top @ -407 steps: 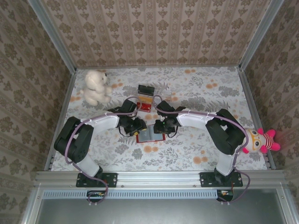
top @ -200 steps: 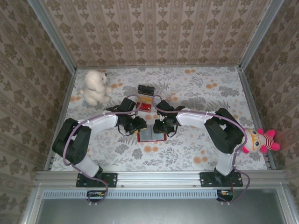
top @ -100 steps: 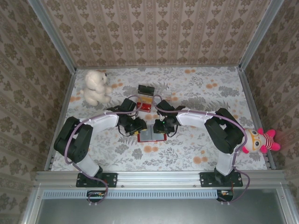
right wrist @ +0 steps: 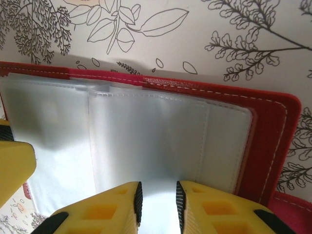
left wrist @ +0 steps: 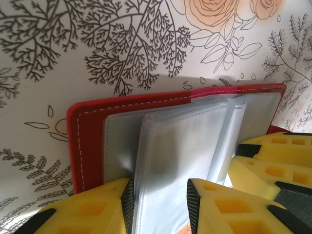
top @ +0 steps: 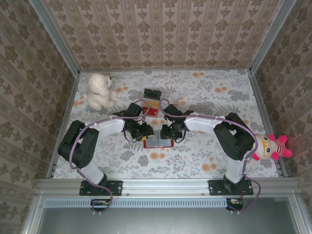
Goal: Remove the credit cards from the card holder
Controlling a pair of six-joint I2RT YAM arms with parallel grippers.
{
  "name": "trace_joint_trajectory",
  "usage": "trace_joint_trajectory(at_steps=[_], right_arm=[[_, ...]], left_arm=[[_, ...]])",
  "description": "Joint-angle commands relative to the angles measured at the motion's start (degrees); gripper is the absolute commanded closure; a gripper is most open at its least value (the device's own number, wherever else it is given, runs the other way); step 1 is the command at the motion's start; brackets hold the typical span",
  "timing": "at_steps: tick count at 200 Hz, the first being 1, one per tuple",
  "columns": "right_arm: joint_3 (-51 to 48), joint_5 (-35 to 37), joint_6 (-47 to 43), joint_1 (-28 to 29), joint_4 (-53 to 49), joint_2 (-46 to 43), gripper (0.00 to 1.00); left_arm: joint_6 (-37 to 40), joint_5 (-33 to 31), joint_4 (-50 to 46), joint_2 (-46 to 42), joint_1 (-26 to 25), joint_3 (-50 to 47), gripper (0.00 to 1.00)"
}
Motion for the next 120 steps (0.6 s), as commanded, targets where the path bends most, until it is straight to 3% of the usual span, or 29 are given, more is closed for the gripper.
trace_joint_trajectory(at_steps=[1, 120], right_arm=[[-0.99, -0.77, -0.35, -0.21, -0.28, 0.95, 0.73], [-2.91, -2.63, 0.39, -1.79, 2.41, -6.12, 0.72]], left_arm=[[0.11, 1.8, 1.0, -0.95, 0.54, 0.76, 0.65], [0.42, 6.97, 5.38, -4.22, 1.07, -1.23, 0.69]])
